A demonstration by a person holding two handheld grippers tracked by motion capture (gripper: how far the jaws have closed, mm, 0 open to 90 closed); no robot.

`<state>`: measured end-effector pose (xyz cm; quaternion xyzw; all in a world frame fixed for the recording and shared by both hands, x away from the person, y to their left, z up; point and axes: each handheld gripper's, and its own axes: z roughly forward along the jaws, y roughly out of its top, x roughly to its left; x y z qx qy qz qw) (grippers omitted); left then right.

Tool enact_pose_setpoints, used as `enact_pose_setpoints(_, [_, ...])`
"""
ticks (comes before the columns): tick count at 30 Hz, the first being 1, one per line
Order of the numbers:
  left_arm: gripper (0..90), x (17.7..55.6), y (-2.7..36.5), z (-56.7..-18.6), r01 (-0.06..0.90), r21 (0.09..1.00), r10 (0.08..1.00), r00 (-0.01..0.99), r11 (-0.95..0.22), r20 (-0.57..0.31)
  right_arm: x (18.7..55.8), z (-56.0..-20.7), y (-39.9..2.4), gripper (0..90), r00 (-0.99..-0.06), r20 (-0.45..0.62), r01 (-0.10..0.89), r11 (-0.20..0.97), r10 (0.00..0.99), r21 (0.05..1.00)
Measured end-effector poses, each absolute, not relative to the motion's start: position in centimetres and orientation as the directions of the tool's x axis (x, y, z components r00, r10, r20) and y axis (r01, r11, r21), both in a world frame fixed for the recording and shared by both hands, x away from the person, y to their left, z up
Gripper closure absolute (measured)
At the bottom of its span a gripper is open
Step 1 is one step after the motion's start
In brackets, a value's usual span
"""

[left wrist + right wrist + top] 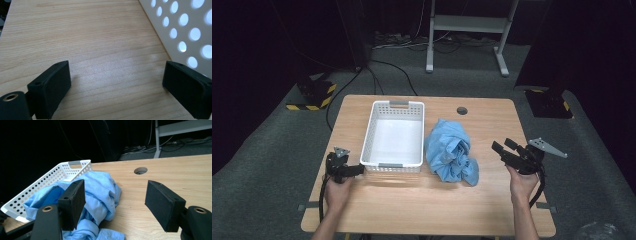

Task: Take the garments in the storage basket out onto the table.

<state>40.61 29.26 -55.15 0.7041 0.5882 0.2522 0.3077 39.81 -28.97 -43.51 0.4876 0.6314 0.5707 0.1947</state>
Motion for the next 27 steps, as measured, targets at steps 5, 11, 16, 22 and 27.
enact_pose_setpoints(5, [8.3,40.6,29.3,-55.2,0.673,0.730,0.983,0.181,-0.119,-0.007,39.7,-43.7,-29.1,32.5,-0.440,0.311,0.397,-0.128,0.842,0.909])
enact_pose_setpoints(11, [8.2,40.6,29.3,-55.2,0.673,0.730,0.983,0.181,-0.119,-0.006,39.7,-44.2,-29.2,32.5,-0.430,0.313,0.404,-0.129,0.847,0.905])
enact_pose_setpoints(16, [8.3,40.6,29.3,-55.2,0.673,0.730,0.983,0.181,-0.119,-0.006,39.7,-44.5,-29.2,32.5,-0.424,0.316,0.409,-0.132,0.849,0.903])
enact_pose_setpoints(22, [8.3,40.6,29.3,-55.2,0.673,0.730,0.984,0.181,-0.119,-0.006,39.7,-44.8,-29.2,32.5,-0.421,0.317,0.415,-0.130,0.850,0.901])
enact_pose_setpoints(27, [8.3,40.6,29.3,-55.2,0.673,0.730,0.984,0.181,-0.119,-0.006,39.6,-45.1,-29.2,32.5,-0.417,0.320,0.420,-0.132,0.850,0.898])
